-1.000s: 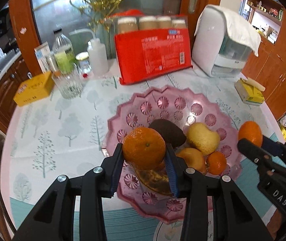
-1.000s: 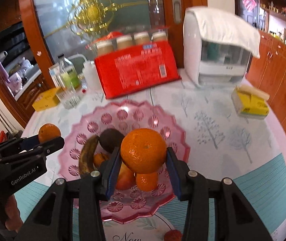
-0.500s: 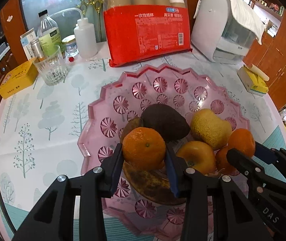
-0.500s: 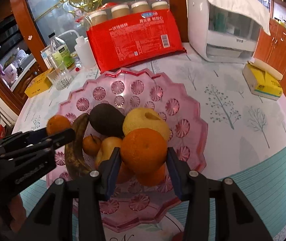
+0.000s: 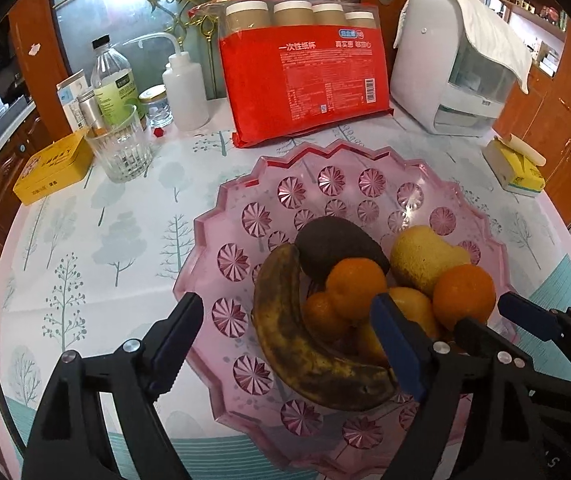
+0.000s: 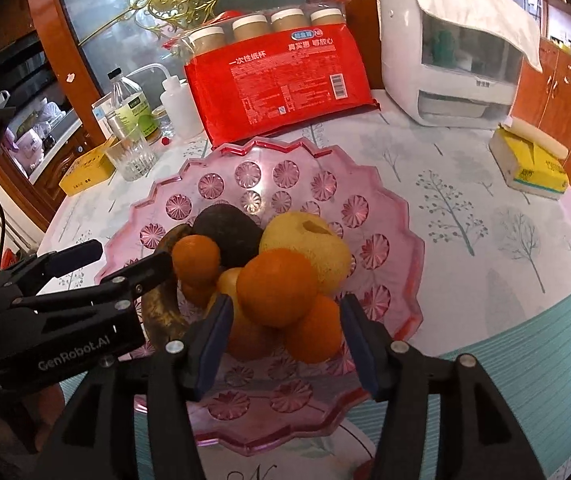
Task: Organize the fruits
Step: 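Carry both tangerines into the pink bowl and open both tools, then withdraw both tools from the bowl toward the placemat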
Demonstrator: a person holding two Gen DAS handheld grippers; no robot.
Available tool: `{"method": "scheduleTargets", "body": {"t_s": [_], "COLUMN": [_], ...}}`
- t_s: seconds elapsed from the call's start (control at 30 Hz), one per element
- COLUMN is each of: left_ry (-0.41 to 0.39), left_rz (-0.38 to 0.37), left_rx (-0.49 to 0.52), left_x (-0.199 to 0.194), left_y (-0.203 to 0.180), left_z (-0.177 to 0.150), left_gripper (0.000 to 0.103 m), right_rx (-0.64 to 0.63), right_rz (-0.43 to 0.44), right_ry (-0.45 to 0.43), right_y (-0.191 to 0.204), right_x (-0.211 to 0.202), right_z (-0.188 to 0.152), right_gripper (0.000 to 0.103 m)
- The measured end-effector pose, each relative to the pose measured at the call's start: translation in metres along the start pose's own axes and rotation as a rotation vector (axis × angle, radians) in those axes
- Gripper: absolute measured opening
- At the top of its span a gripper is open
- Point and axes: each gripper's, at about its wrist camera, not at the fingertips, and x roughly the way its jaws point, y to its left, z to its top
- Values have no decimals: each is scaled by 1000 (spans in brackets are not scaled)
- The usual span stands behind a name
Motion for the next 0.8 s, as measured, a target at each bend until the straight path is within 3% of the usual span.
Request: {"method": "scheduleTargets", "body": {"t_s": [0.37,0.53,0.8], "left_ry": [-6,-15,-41], "left_rz": [21,8,-3], "left_rx": [-36,-38,-37], "left_x": [-25,-47,-91], "left_y": [8,7,2], "left_z": [-5,-8,-18], "left_gripper": [93,99,99], "right_rx": [23,19,16], "right_rz": [10,19,22], "right_ry": [-27,-47,-94], "right_y": [-2,3,7], "right_x": [-20,-36,-70], "right_z": [-7,-9,-16], "right_gripper": [56,56,56]}}
